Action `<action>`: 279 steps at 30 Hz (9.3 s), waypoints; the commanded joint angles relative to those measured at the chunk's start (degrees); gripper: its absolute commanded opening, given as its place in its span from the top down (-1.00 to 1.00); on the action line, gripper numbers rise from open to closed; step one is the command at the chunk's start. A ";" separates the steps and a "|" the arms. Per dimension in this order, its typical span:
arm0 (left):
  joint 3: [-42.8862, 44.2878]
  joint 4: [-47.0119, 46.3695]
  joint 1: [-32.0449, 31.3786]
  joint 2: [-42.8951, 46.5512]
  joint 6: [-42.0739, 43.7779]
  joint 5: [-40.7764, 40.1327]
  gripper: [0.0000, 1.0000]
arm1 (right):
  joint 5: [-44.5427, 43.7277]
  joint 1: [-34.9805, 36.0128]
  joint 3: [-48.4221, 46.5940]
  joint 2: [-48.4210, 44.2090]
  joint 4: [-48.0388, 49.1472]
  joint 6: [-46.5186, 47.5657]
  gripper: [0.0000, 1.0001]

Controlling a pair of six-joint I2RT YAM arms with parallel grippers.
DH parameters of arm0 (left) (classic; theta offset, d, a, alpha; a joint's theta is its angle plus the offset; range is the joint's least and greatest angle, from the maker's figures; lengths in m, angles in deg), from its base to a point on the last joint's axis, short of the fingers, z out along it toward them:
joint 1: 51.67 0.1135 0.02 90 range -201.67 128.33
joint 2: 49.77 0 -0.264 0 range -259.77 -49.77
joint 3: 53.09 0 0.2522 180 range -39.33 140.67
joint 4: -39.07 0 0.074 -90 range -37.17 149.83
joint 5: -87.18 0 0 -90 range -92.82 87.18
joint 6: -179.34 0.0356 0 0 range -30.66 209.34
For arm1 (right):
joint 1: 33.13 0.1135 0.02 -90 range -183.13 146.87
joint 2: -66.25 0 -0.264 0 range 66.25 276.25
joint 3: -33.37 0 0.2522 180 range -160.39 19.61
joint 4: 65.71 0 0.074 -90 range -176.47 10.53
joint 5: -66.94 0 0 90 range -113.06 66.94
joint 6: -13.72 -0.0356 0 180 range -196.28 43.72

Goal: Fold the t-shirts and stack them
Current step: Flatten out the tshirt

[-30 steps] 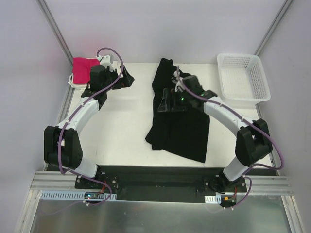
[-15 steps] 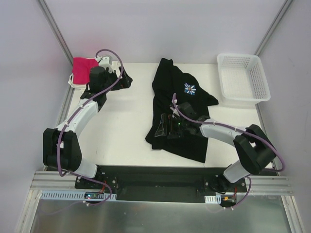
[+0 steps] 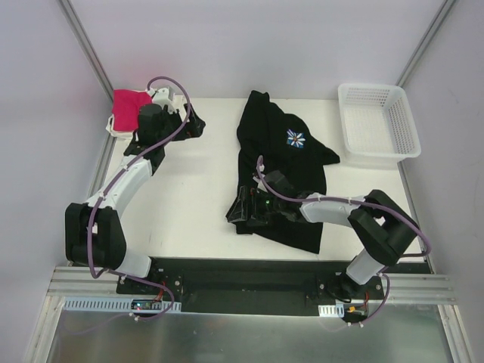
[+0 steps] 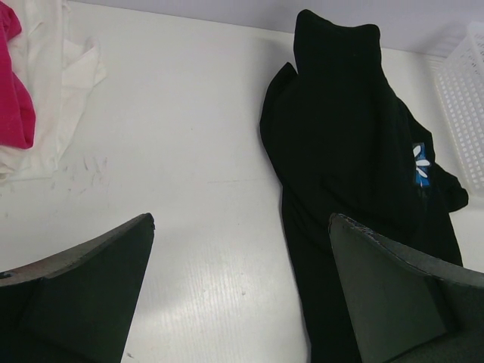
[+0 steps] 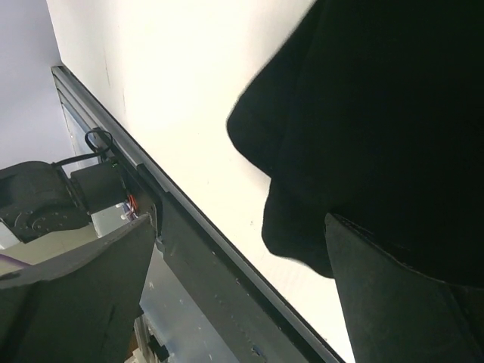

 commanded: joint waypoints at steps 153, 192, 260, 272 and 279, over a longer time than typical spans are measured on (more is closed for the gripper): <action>3.46 -6.59 -4.27 -13.74 -0.22 20.90 -0.98 | -51.47 -59.49 -17.28 -45.18 -35.00 24.81 0.99; 19.81 0.79 -17.99 -41.36 0.31 39.12 -0.99 | -45.06 -59.75 -13.58 -44.21 -31.13 20.77 0.99; 35.37 8.79 -23.62 -48.39 1.45 27.43 1.00 | -42.94 -60.72 -10.59 -47.02 -28.41 21.03 0.99; 35.28 13.18 -20.46 -36.72 3.47 19.70 1.00 | -37.78 -60.63 -10.68 -44.65 -27.53 21.20 0.99; 44.32 22.49 -16.41 -25.30 7.86 10.83 1.00 | -31.70 -58.44 -15.51 -42.01 -29.19 24.02 0.99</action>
